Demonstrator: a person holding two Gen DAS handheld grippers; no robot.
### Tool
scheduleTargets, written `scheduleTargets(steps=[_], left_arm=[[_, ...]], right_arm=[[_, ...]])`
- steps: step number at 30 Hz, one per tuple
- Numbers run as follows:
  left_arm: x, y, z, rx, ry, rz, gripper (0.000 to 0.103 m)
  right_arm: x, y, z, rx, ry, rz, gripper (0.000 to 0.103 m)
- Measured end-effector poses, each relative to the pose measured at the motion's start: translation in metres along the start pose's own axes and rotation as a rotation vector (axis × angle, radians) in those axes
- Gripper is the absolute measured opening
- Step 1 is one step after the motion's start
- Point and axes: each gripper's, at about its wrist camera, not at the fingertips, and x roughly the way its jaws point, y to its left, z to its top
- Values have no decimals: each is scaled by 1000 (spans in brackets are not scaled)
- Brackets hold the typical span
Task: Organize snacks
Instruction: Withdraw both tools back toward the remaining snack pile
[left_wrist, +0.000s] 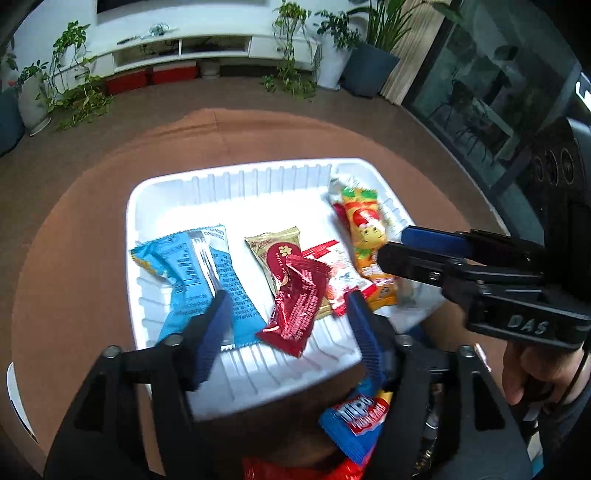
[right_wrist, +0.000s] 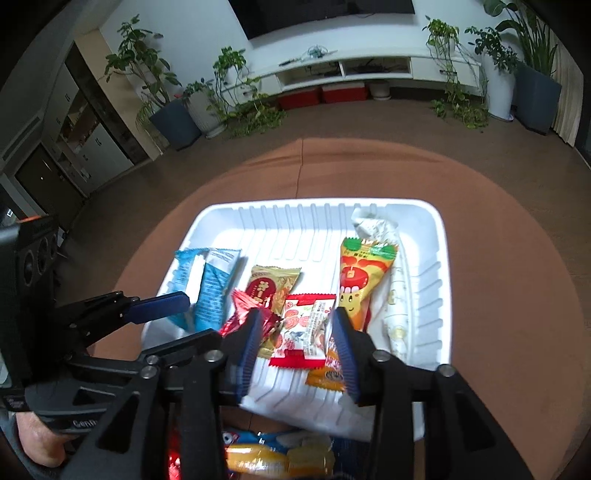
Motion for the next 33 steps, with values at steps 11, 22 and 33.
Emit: scheduleTargets(steps=[11, 22, 33], left_arm=[[-84, -23, -72, 195, -122, 12, 103], [-101, -15, -185, 87, -18, -22, 103], [-94, -27, -235, -137, -10, -47, 103]], right_arm=[[-93, -14, -65, 140, -129, 306, 95], [-124, -8, -186, 112, -83, 275, 95], [-118, 8, -214, 26, -48, 143, 92]])
